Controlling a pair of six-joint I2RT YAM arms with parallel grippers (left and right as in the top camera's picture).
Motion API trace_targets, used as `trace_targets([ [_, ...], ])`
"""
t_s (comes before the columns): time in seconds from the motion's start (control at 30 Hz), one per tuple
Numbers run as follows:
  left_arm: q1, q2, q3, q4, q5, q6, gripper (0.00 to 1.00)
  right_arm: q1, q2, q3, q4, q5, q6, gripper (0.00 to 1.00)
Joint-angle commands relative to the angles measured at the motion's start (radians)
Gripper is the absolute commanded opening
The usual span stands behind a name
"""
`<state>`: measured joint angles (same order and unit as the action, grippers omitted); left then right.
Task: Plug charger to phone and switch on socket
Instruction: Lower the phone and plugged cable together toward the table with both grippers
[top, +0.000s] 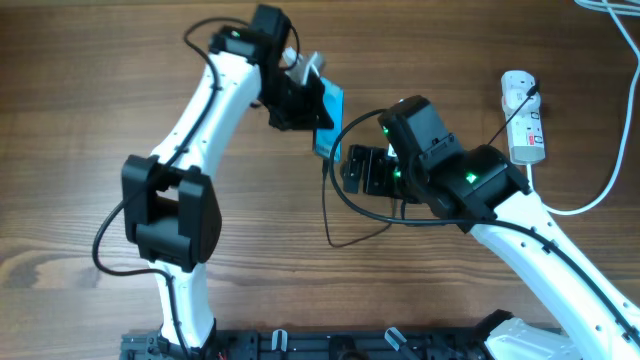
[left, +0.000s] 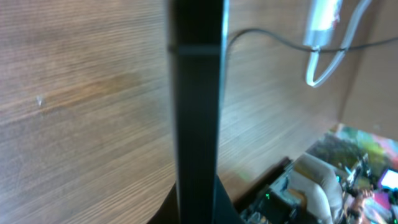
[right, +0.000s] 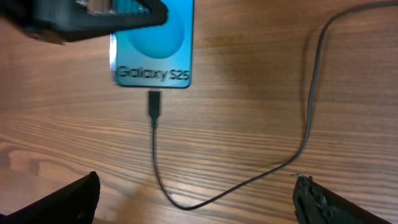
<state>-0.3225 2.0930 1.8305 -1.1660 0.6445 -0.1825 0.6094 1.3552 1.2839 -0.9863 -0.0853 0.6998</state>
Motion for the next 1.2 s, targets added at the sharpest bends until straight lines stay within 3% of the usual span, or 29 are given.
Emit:
trace_targets([
  [0.0,-0.003,-0.019,-0.118,0.12,-0.043,-0.096,0.04,-0.002,-0.01,0.01,-0.024,0.025,0.018,1.0],
  [0.17,-0.003,-0.017,-0.235,0.282,-0.01,-0.12,0.04,-0.002,-0.001,-0.014,-0.015,0.01,0.018,1.0],
  [0.47,-0.008,-0.012,-0.347,0.394,-0.01,-0.137,0.04,-0.001,0.078,-0.028,0.011,-0.042,0.017,1.0],
  [0.77,-0.037,0.051,-0.359,0.401,0.001,-0.14,0.05,-0.001,0.124,-0.028,0.056,-0.101,0.01,1.0],
  [1.07,-0.041,0.051,-0.36,0.4,0.001,-0.14,0.2,-0.001,0.127,-0.028,0.087,-0.127,0.01,1.0],
  [1.17,-0.051,0.051,-0.36,0.404,-0.005,-0.14,0.2,-0.001,0.127,-0.028,0.085,-0.127,0.01,1.0],
])
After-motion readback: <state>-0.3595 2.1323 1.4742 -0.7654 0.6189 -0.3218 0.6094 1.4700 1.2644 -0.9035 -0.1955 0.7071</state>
